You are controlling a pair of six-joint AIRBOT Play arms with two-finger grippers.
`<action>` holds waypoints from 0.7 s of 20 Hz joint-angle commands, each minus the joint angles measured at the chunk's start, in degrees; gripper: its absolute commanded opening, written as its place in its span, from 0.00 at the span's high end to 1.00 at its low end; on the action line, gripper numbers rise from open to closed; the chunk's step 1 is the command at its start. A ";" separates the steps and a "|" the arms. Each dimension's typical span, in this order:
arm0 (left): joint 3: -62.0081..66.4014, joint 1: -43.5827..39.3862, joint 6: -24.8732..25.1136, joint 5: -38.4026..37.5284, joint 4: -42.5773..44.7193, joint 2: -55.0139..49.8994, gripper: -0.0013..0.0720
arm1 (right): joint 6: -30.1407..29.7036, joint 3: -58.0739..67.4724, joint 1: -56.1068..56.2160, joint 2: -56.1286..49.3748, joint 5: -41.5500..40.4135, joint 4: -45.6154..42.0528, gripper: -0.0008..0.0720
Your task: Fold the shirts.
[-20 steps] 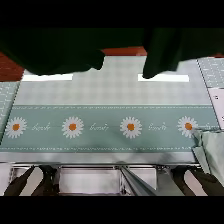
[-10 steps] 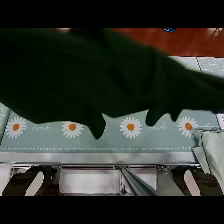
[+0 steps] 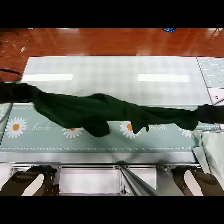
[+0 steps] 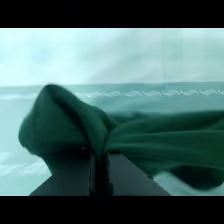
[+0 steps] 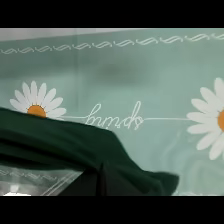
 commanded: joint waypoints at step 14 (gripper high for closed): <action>10.01 4.90 2.34 12.90 -15.50 -36.22 0.29 | -3.19 22.95 -4.07 -49.72 -20.06 17.07 0.43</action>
